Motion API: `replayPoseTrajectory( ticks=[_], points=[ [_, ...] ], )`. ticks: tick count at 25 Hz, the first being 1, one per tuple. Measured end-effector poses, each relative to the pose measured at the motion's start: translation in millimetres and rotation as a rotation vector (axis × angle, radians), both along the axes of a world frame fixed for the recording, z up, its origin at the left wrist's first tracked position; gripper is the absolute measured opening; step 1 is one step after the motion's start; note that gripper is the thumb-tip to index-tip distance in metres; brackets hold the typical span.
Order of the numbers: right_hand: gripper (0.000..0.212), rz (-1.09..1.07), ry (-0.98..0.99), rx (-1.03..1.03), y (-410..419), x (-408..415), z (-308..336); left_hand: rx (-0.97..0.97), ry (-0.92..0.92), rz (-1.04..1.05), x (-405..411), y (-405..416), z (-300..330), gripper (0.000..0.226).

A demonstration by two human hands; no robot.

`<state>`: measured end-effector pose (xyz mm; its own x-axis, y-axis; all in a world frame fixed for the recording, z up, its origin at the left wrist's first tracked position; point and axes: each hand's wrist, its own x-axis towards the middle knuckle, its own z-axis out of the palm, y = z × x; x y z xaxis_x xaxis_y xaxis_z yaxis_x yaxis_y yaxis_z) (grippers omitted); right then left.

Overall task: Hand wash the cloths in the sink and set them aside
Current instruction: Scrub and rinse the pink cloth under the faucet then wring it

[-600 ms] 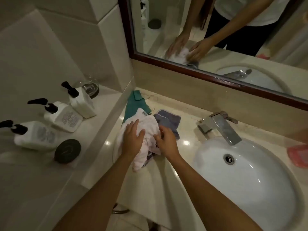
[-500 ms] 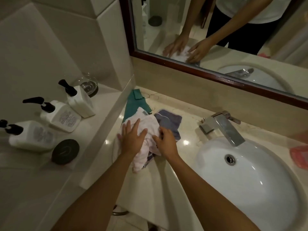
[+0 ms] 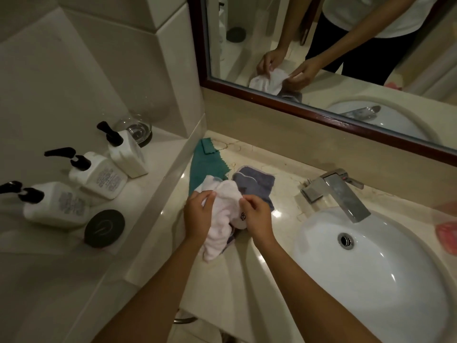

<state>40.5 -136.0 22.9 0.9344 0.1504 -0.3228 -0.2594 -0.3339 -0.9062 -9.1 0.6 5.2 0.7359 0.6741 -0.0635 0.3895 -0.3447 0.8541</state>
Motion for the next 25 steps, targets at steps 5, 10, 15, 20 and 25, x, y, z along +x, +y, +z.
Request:
replayPoseTrajectory(
  ticks=[5, 10, 15, 20, 25],
  points=[
    [0.018, -0.004, 0.033, 0.163, -6, -4, 62, -0.075, -0.116, 0.045, -9, -22, 62, 0.011],
    [0.02, 0.02, 0.064, 0.31, -43, -12, 136, -0.15, -0.255, 0.016, -10, -73, 139, 0.016],
    [0.025, 0.124, -0.1, 0.39, -125, -29, 195, -0.238, -0.37, -0.072, -5, -158, 210, 0.03],
    [0.018, -0.096, -0.282, 0.327, -228, -39, 217, -0.347, -0.364, -0.204, -18, -278, 248, 0.029],
    [0.018, -0.283, -0.283, 0.373, -320, -48, 218, -0.401, -0.315, -0.325, -27, -364, 250, 0.02]
  ],
)
